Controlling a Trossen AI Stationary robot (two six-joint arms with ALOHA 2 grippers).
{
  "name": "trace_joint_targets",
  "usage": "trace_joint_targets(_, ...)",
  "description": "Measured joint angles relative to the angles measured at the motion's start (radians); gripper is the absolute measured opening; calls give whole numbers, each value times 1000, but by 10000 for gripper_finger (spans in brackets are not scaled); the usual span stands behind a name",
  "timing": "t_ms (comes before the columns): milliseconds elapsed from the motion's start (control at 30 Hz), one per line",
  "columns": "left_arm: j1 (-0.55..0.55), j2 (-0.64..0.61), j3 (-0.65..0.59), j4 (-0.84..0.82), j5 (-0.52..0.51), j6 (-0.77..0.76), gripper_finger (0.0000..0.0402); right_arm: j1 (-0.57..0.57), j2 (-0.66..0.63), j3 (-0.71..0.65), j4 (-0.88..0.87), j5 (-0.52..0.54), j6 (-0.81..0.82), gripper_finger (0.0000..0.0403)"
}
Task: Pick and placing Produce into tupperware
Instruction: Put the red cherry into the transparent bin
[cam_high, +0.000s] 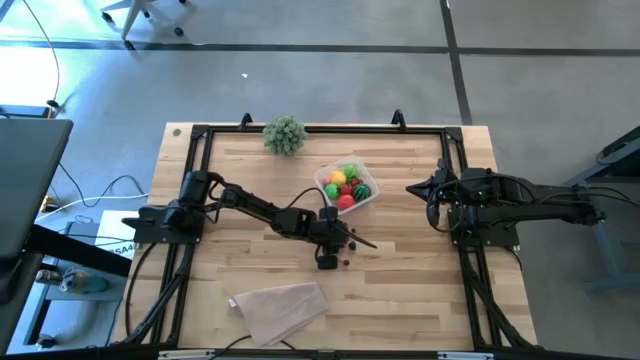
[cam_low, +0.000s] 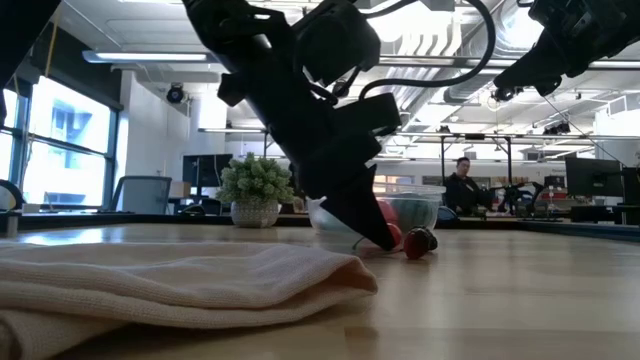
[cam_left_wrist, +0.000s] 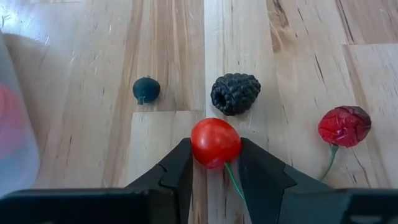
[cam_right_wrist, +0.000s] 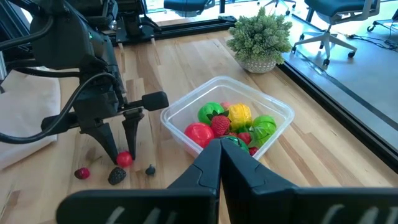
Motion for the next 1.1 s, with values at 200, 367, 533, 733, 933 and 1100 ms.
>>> trace_joint_targets(200, 0, 1, 10, -4, 14, 0, 111, 0, 0, 0, 0, 0, 0, 0)
trace_joint_targets(367, 0, -11, 10, -5, 68, -27, 106, 0, 0, 0, 0, 0, 0, 0)
trace_joint_targets(533, -8, -45, 11, -29, 109, -46, 96, 0, 0, 0, 0, 0, 0, 0)
trace_joint_targets(733, -36, -87, 11, -63, 102, -47, 107, 0, 0, 0, 0, 0, 0, 0)
trace_joint_targets(933, -42, -154, 11, -82, 87, -39, 101, 0, 0, 0, 0, 0, 0, 0)
trace_joint_targets(1100, -23, -247, 12, -136, -13, 30, 101, 0, 0, 0, 0, 0, 0, 0)
